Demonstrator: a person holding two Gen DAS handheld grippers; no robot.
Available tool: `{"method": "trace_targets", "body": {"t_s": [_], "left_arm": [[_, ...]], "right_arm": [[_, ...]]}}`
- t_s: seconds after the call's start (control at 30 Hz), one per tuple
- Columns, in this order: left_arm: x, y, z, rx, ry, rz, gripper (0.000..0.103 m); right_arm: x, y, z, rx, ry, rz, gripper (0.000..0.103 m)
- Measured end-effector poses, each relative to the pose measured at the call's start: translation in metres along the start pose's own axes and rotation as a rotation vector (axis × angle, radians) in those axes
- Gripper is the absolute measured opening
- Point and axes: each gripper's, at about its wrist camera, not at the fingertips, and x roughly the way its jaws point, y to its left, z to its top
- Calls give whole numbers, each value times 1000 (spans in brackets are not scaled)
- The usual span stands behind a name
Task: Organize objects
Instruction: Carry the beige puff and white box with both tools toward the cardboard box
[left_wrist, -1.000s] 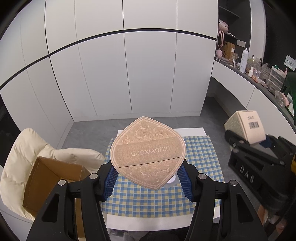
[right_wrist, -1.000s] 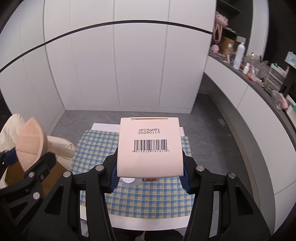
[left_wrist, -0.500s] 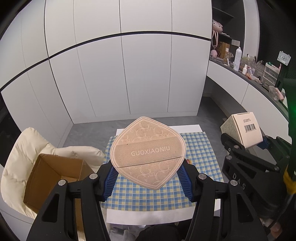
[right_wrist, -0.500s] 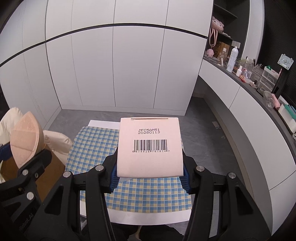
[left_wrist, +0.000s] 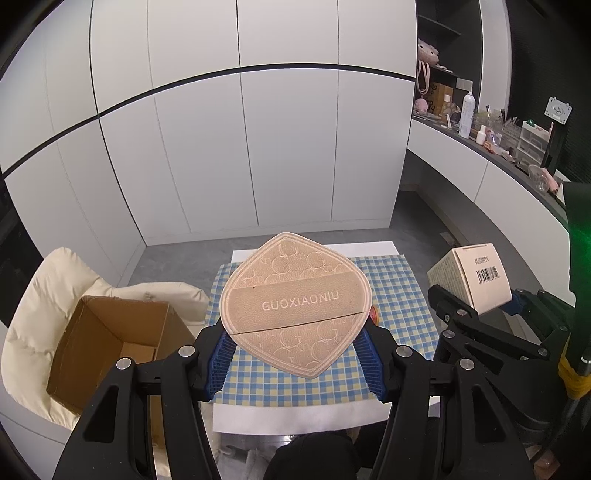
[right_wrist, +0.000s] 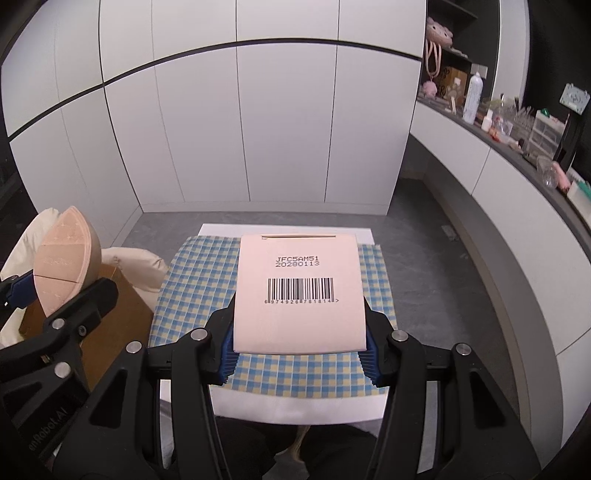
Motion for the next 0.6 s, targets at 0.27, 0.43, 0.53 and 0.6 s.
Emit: {"method": "trace_targets", "body": {"t_s": [0.27,0.43,0.53,0.6], "left_arm": [[-8,8,-21,-6,12,-6,60],[-18,5,-31,-3,-3,-4,60],[-25,3,-37,2,-9,-7,60],[-27,4,-40,3,-10,-5,60]], "right_arm": [[-5,-6,-22,-10,19,0,54],[-9,-10,-37,-3,28,7,54],[-13,-9,-45,-10,23,-8,54],[-16,-7,-51,-16,18,-19,54]]}}
